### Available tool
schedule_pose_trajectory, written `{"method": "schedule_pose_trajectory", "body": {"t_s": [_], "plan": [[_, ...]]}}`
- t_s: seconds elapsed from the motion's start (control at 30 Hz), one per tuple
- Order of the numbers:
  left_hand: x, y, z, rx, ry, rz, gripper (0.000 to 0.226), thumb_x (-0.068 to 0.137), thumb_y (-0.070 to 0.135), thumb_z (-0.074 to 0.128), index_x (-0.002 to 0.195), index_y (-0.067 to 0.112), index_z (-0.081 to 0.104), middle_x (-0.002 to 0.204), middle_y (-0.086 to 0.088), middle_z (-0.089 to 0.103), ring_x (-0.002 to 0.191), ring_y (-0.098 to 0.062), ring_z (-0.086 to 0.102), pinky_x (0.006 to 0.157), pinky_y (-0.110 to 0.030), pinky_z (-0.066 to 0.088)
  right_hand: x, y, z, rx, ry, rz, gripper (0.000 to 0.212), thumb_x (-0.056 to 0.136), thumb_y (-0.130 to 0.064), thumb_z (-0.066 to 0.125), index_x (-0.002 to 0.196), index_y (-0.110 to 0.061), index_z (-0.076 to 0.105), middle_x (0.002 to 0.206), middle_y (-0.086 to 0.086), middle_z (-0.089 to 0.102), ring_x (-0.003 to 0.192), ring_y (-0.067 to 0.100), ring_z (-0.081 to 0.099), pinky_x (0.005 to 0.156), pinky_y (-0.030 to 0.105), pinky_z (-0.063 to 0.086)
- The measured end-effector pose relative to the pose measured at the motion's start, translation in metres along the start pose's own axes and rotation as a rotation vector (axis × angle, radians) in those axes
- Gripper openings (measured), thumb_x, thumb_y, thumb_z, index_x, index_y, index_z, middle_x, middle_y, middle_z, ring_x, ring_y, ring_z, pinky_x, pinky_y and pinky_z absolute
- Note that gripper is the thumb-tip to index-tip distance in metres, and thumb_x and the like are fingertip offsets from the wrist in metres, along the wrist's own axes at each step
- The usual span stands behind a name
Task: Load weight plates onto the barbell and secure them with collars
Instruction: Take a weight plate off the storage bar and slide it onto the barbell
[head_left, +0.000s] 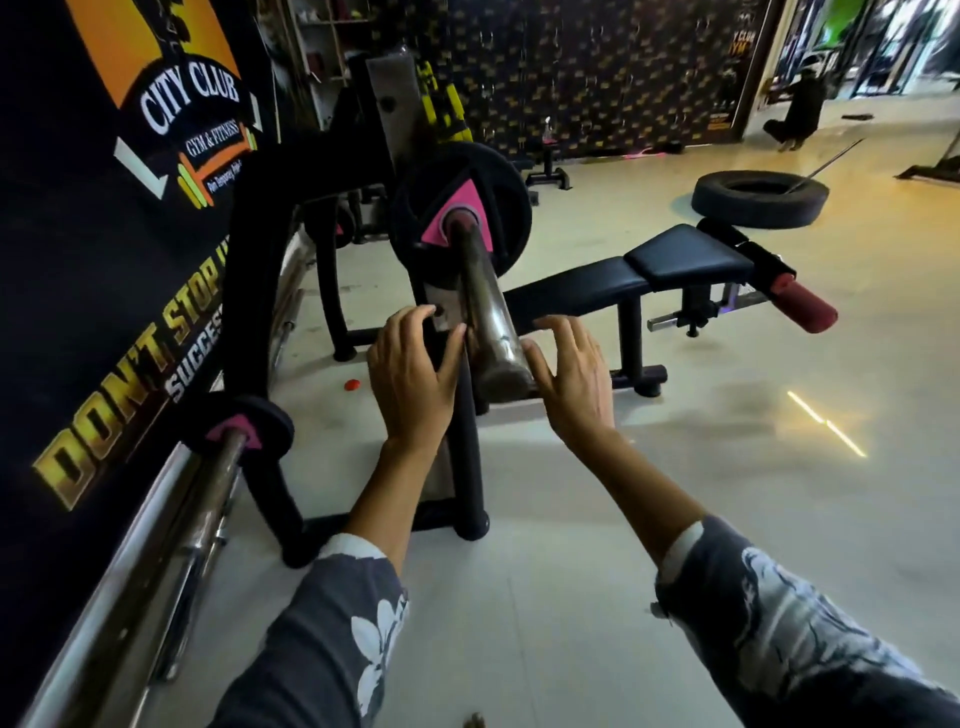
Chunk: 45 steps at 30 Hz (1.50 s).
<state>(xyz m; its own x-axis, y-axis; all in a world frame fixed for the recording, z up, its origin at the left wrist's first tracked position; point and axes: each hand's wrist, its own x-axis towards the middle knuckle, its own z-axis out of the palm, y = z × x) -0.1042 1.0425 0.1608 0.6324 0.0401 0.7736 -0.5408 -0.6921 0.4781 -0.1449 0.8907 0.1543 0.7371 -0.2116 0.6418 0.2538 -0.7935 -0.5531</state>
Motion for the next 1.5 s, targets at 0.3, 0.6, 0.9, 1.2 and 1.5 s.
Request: {"method": "schedule_pose_trajectory", "body": {"t_s": [0.3, 0.6, 0.9, 1.2, 1.5], "plan": [[-0.142, 0.031, -0.11, 0.023, -0.123, -0.001, 0.05, 0.092, 0.049, 0.04, 0.1, 0.005, 0.061, 0.093, -0.011, 0.068, 0.086, -0.026, 0.064, 0.074, -0.025, 0.043, -0.15, -0.051, -0.052, -0.073, -0.234, 0.017, 0.036, 0.093, -0.041, 0.043, 0.098, -0.008, 0.057, 0.102, 0.011, 0.058, 0.092, 0.028, 0.056, 0.077, 0.04, 0.047], [-0.192, -0.059, -0.179, 0.223, -0.294, -0.171, 0.036, 0.085, 0.046, 0.048, 0.08, 0.012, 0.06, 0.075, -0.003, 0.066, 0.073, -0.023, 0.063, 0.057, -0.027, 0.042, -0.184, -0.105, 0.024, -0.06, -0.561, 0.067, 0.031, 0.094, -0.035, 0.046, 0.096, -0.007, 0.058, 0.102, 0.014, 0.058, 0.096, 0.035, 0.056, 0.07, 0.034, 0.039], [-0.168, -0.267, -0.222, 0.37, -0.349, -0.374, 0.032, 0.08, 0.042, 0.055, 0.081, 0.011, 0.063, 0.08, -0.006, 0.07, 0.074, -0.025, 0.066, 0.064, -0.023, 0.043, -0.17, -0.162, 0.231, 0.0, -0.725, 0.092, 0.032, 0.093, -0.038, 0.046, 0.102, -0.01, 0.058, 0.112, 0.01, 0.061, 0.102, 0.032, 0.056, 0.078, 0.036, 0.043], [-0.078, -0.507, -0.176, 0.326, -0.389, -0.566, 0.03, 0.084, 0.041, 0.058, 0.088, 0.012, 0.063, 0.084, -0.008, 0.07, 0.078, -0.029, 0.065, 0.064, -0.03, 0.044, -0.084, -0.174, 0.444, -0.061, -0.717, 0.24, 0.029, 0.093, -0.033, 0.048, 0.099, -0.007, 0.058, 0.104, 0.013, 0.061, 0.093, 0.034, 0.058, 0.069, 0.034, 0.039], [-0.044, -0.671, -0.045, -0.281, -0.249, -1.01, 0.084, 0.061, 0.064, 0.068, 0.12, 0.008, 0.049, 0.121, -0.018, 0.057, 0.111, -0.032, 0.056, 0.089, -0.054, 0.046, -0.018, -0.095, 0.61, 0.227, -0.459, 0.379, 0.074, 0.078, -0.048, 0.065, 0.135, -0.015, 0.03, 0.133, 0.009, 0.039, 0.12, 0.02, 0.042, 0.101, 0.035, 0.04]]}}
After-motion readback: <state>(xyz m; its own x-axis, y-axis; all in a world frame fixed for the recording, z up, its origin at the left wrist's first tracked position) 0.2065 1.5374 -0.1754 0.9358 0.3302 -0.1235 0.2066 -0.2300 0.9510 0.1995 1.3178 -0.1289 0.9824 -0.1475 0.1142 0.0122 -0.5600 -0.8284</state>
